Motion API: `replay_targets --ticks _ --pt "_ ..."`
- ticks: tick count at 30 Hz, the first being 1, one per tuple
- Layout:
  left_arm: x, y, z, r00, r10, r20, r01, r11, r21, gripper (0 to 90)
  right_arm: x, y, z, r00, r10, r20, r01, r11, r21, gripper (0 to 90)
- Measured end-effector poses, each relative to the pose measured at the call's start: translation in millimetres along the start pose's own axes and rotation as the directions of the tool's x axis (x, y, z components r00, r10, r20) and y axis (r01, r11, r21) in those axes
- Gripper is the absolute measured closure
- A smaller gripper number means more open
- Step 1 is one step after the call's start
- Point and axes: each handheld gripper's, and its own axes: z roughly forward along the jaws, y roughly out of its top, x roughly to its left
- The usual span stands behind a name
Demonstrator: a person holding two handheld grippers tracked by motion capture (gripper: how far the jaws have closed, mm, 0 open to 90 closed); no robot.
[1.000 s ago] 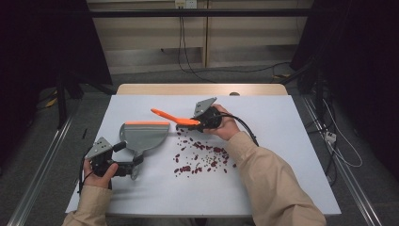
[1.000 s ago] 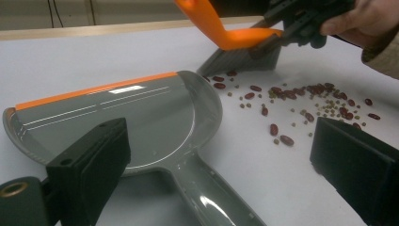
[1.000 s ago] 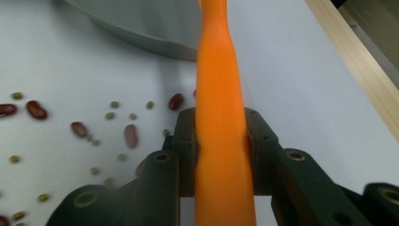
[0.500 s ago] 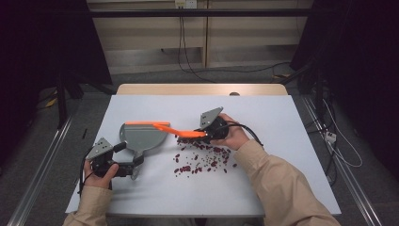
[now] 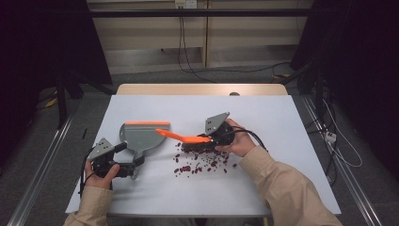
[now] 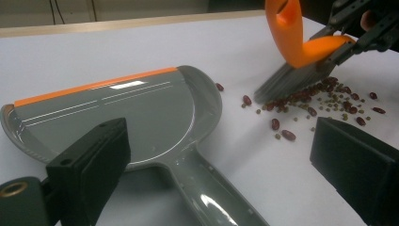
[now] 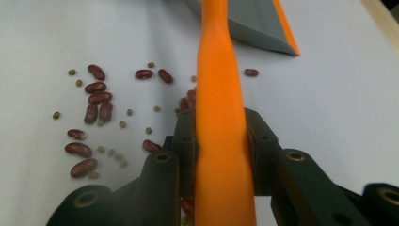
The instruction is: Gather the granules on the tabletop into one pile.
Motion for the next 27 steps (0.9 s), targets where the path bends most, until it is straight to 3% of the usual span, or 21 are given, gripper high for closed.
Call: replay_targets --ticks 6,13,16,19,24,27 --pt "-0.1 -0.1 0.2 1.0000 0.007 0.003 -0.007 1.0000 0.003 5.3 -16.9 7.0 -9.0 0.9964 0.048 0.071 -0.042 0.997 -0.072 71.6" --pt "0.4 -0.8 0.4 1.0000 0.000 0.004 0.000 1.0000 0.005 5.3 -40.6 13.9 18.1 0.9867 0.082 0.141 -0.072 0.995 -0.070 71.6" --pt "1.1 -0.9 0.0 1.0000 0.005 0.005 -0.005 1.0000 0.005 5.3 -46.8 14.2 33.5 0.9867 0.081 0.141 -0.074 0.996 -0.059 71.6" --pt "1.9 -1.1 -0.6 1.0000 0.002 0.002 -0.002 1.0000 0.002 5.3 -45.5 15.1 45.6 0.9922 0.070 0.103 -0.065 0.997 -0.052 71.5" --pt "2.5 -2.0 -1.7 1.0000 -0.002 0.000 0.002 1.0000 0.004 5.3 -32.1 20.7 46.9 0.9979 -0.018 0.062 0.019 1.000 -0.013 71.3" --pt "2.0 -2.0 -1.6 1.0000 -0.001 0.001 0.001 1.0000 0.003 5.3 -23.7 21.5 42.8 0.9987 -0.047 0.020 0.047 0.999 -0.016 71.3"
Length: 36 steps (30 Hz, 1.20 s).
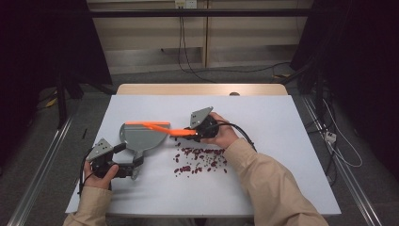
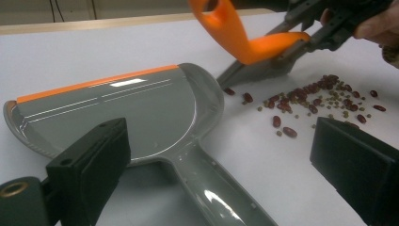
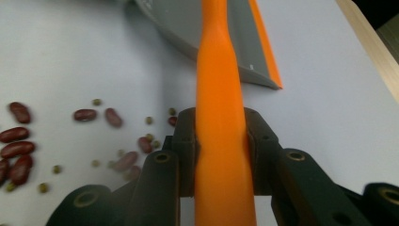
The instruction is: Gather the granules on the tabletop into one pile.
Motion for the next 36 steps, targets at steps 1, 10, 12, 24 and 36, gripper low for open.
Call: replay_targets --ticks 1,10,12,24,36 --pt "0.1 -0.1 0.0 1.0000 0.000 0.000 0.000 1.0000 0.001 5.3 2.8 0.1 -1.1 0.9999 -0.011 -0.010 0.011 1.000 -0.001 71.3" --pt "1.3 -0.5 0.2 1.0000 0.000 -0.007 0.000 1.0000 0.004 5.3 25.4 -5.3 -16.8 0.9975 -0.033 -0.063 0.031 0.999 -0.018 71.3" --pt "1.1 -0.4 0.5 1.0000 0.002 -0.006 -0.002 1.0000 0.004 5.3 29.2 -5.6 -19.4 0.9972 -0.031 -0.068 0.030 0.999 -0.017 71.3" --pt "0.2 -0.4 0.7 1.0000 0.004 -0.002 -0.004 1.0000 0.004 5.3 23.1 -11.0 -42.9 0.9992 0.039 -0.006 -0.040 0.995 -0.088 71.5" --pt "0.6 -1.0 2.0 1.0000 0.004 -0.002 -0.004 0.9999 0.010 5.3 16.0 -37.0 -45.0 0.9932 0.102 0.056 -0.100 0.994 -0.032 71.5"
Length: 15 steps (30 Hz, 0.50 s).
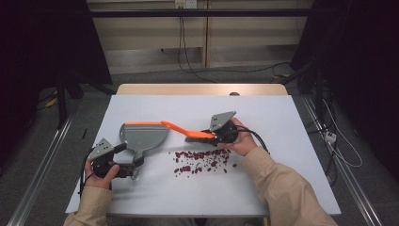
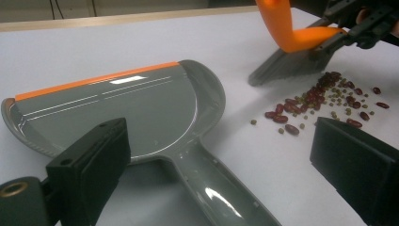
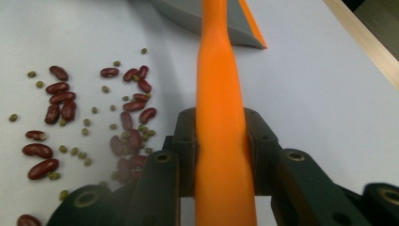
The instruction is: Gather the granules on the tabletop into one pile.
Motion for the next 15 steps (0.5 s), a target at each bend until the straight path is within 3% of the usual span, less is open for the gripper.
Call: replay_targets --ticks 5,8,12,15 --pt "-0.9 -0.2 0.1 1.0000 0.000 0.002 0.000 1.0000 0.002 5.4 13.4 3.0 -1.7 0.9989 -0.017 -0.044 0.017 1.000 -0.005 71.4" --pt "-0.9 0.1 -0.2 1.0000 0.005 0.002 -0.005 1.0000 0.003 5.3 17.7 3.0 -3.4 0.9990 -0.022 -0.039 0.022 1.000 -0.008 71.5" --pt "-1.2 0.3 -0.1 1.0000 0.007 0.003 -0.007 1.0000 0.001 5.3 17.2 5.6 -8.5 0.9998 0.020 0.003 -0.020 0.999 -0.049 71.5" --pt "-1.6 0.7 -0.3 1.0000 0.008 0.004 -0.008 1.0000 -0.001 5.3 15.0 10.5 -13.1 0.9936 0.102 0.048 -0.097 0.991 -0.097 71.5"
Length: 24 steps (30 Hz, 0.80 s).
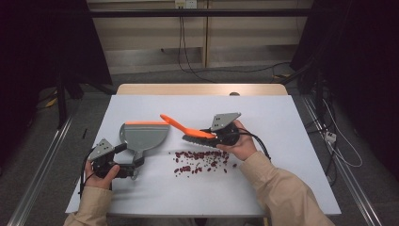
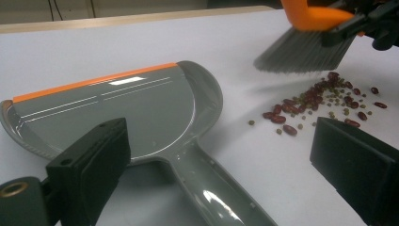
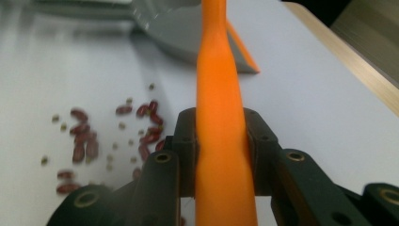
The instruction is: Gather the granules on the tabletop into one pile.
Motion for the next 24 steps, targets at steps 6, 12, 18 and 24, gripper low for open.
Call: replay_targets --ticks 6,12,18,24 --pt "0.6 -0.2 -0.7 1.0000 0.001 -0.005 -0.001 1.0000 0.000 5.4 11.0 10.6 -4.2 0.9712 0.230 0.060 -0.223 0.969 -0.108 71.5" --pt "-0.5 0.0 -1.0 1.0000 0.000 -0.005 0.000 1.0000 -0.003 5.4 34.6 19.7 0.6 0.9340 0.353 0.055 -0.342 0.927 -0.152 71.4" --pt "-0.5 0.3 -1.5 1.0000 0.004 -0.006 -0.004 1.0000 -0.003 5.4 54.1 25.2 11.7 0.9076 0.419 0.026 -0.411 0.900 -0.147 71.5" --pt "0.3 0.5 -2.7 0.9999 0.007 -0.011 -0.007 1.0000 -0.004 5.4 74.9 26.2 24.1 0.8713 0.490 -0.019 -0.488 0.862 -0.136 71.5"
